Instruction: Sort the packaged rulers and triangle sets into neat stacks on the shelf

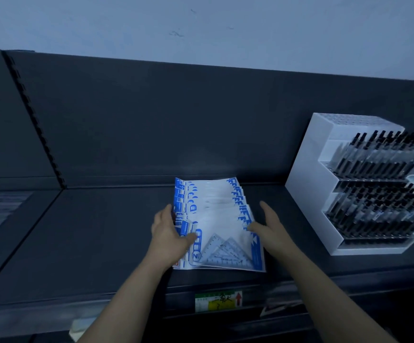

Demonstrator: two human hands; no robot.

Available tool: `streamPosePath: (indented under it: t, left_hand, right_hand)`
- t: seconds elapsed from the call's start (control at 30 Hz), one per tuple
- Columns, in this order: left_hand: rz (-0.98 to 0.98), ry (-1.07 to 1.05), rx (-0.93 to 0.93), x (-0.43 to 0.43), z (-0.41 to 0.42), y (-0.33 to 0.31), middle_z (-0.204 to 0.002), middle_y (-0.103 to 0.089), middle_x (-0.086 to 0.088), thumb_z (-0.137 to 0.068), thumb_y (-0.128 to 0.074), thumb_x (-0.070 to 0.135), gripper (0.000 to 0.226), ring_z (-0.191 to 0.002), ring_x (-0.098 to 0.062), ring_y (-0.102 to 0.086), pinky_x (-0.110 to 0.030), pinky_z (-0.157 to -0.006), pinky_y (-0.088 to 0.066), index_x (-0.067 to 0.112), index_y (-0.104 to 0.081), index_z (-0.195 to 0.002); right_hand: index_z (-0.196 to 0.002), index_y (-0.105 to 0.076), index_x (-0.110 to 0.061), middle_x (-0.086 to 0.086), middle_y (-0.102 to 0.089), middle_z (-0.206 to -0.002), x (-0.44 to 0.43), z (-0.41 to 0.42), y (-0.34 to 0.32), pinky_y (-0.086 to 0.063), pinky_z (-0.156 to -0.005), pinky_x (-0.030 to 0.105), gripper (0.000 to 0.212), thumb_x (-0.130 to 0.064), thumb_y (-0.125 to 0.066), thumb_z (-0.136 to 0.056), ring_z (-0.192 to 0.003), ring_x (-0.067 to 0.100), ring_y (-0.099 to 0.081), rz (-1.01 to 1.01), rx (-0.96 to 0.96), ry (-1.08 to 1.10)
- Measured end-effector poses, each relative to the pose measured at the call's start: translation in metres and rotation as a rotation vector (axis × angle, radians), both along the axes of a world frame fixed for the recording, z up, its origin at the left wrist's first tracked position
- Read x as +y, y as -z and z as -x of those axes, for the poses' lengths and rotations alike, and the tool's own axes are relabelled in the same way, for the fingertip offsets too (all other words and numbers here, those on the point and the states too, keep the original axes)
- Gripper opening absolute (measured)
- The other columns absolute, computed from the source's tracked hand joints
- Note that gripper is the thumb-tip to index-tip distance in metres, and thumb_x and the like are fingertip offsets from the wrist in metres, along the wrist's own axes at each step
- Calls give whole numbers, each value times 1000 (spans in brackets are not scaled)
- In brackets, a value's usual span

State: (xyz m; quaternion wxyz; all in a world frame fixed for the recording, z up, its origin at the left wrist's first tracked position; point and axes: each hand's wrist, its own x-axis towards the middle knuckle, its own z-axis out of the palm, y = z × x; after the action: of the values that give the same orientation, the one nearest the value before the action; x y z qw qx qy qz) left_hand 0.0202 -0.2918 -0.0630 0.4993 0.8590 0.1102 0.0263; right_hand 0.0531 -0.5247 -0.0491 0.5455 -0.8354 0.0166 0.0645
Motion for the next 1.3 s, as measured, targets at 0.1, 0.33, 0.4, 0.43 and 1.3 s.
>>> streamPosePath:
  t: [0.1, 0.33, 0.4, 0.43, 1.3]
  left_hand:
    - [17, 38, 1, -3, -1, -6, -146, -27, 2, -87, -66, 29, 76, -136, -17, -34, -31, -110, -31, 18, -23, -149]
    - [-13, 132, -13, 4, 5, -4, -154, -9, 4, -88, -54, 9, 65, -142, -20, -29, -25, -106, -32, 28, -28, -144]
    - [-58, 142, 0, 9, 12, 2, -156, 0, 4, -86, -51, 3, 68, -146, -18, -17, -14, -93, -35, 29, -26, -144]
    - [-76, 158, 11, 9, 17, 4, -156, 1, 3, -87, -50, 1, 70, -144, -16, -19, -5, -83, -36, 28, -23, -146]
    - [200, -75, 32, 8, -6, 5, -140, -48, -1, -73, -56, 33, 56, -112, -18, -60, -43, -95, -51, 28, -47, -128]
  right_hand:
    - [-148, -28, -28, -5, -11, -158, 13, -14, -12, -19, -112, 31, 56, -25, -50, -97, -146, 12, -11, 151, -62, -157]
    - [-105, -64, -13, 6, -42, -139, 10, -15, 0, -38, -90, 24, 32, -40, -52, -93, -125, 19, -46, 436, -35, -142]
    - [-111, -63, -18, 10, -40, -144, 5, -11, 0, -36, -100, 28, 32, -43, -51, -94, -135, 23, -38, 381, -38, -98]
    - [-108, -62, -22, 8, -47, -135, 5, -9, 0, -40, -98, 30, 27, -43, -52, -94, -126, 24, -47, 335, -41, -106]
    - [-137, -35, 3, 14, -34, -147, 4, -13, -5, -38, -88, 25, 52, -32, -40, -100, -116, 22, -48, 280, 37, 65]
